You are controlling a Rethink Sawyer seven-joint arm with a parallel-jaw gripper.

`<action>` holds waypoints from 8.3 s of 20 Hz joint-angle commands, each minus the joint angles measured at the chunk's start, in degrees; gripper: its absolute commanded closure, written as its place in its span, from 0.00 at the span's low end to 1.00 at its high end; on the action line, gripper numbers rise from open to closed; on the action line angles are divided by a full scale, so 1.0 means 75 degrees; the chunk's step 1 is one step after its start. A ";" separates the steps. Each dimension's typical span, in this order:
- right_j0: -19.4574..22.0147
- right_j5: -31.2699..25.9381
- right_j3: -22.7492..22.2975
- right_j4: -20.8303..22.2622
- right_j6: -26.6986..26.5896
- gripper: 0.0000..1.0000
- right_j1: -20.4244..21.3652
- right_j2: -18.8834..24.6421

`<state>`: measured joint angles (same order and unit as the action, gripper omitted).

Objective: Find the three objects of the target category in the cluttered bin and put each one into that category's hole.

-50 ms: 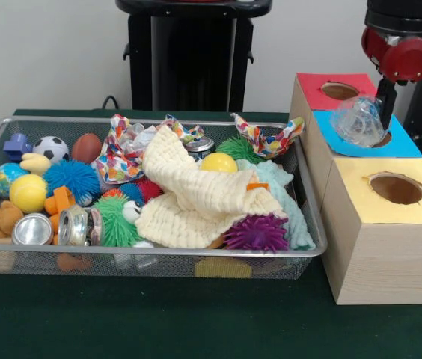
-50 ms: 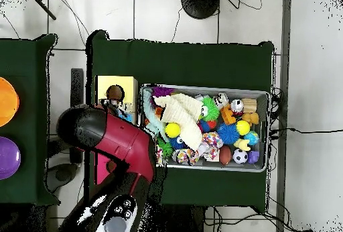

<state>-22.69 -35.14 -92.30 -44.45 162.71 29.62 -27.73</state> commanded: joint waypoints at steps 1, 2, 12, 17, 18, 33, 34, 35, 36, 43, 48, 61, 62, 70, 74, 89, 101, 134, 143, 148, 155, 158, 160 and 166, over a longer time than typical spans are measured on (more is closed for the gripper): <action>0.0363 0.0487 -0.1050 -0.0380 0.0780 1.00 -0.0043 0.1428; 0.0383 0.0501 -0.1046 -0.0320 0.0748 1.00 -0.0062 0.1431; 0.0320 -0.0280 -0.0708 0.0667 0.0538 1.00 -0.0119 0.0856; 0.0382 -0.0465 -0.0706 0.0709 0.0636 1.00 -0.0031 0.0924; 0.0377 -0.0579 -0.0711 0.0704 0.0692 1.00 0.0015 0.0935; 0.0277 -0.0639 -0.1017 0.0300 0.1224 1.00 0.0467 0.1326; 0.0282 -0.0565 -0.1013 0.0304 0.1209 1.00 0.0418 0.1345; 0.0306 -0.0442 -0.1021 0.0293 0.1174 1.00 0.0353 0.1382; 0.0320 -0.0337 -0.1026 0.0307 0.1134 1.00 0.0282 0.1405; 0.0365 0.0075 -0.1234 0.0293 0.1011 1.00 0.0114 0.1576; 0.0407 0.0265 -0.1351 0.0264 0.0975 1.00 0.0026 0.1790; -0.0095 -0.0245 -0.0745 0.1166 0.1266 1.00 -0.0496 0.0679; -0.0083 -0.0251 -0.0773 0.1151 0.1254 1.00 -0.0475 0.0707; -0.0068 -0.0120 -0.1074 0.0988 0.1302 1.00 -0.0290 0.0948; -0.0020 0.0144 -0.1165 0.0752 0.1361 1.00 -0.0307 0.1165; 0.0016 0.0284 -0.1465 0.0570 0.1230 1.00 -0.0143 0.1449; -0.0073 0.0825 -0.1693 0.0287 0.1259 1.00 -0.0200 0.1736; 0.2218 0.2940 -0.3014 0.0359 -0.0607 1.00 0.1372 0.3627; 0.2600 0.2976 -0.2950 0.1228 -0.0026 1.00 0.1363 0.3968; 0.2790 0.2717 -0.3126 0.0996 0.0323 1.00 0.1495 0.4214; 0.2572 0.0765 -0.2933 0.1043 0.0762 1.00 0.1993 0.3870; 0.2450 0.0427 -0.2896 0.1159 0.0821 1.00 0.2135 0.3650; 0.2336 0.0279 -0.2806 0.1380 0.0756 1.00 0.2136 0.3353; 0.2208 -0.0149 -0.2841 0.1748 0.0704 1.00 0.2234 0.2962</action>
<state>-6.29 -31.53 -109.69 -35.00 162.72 46.04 -4.25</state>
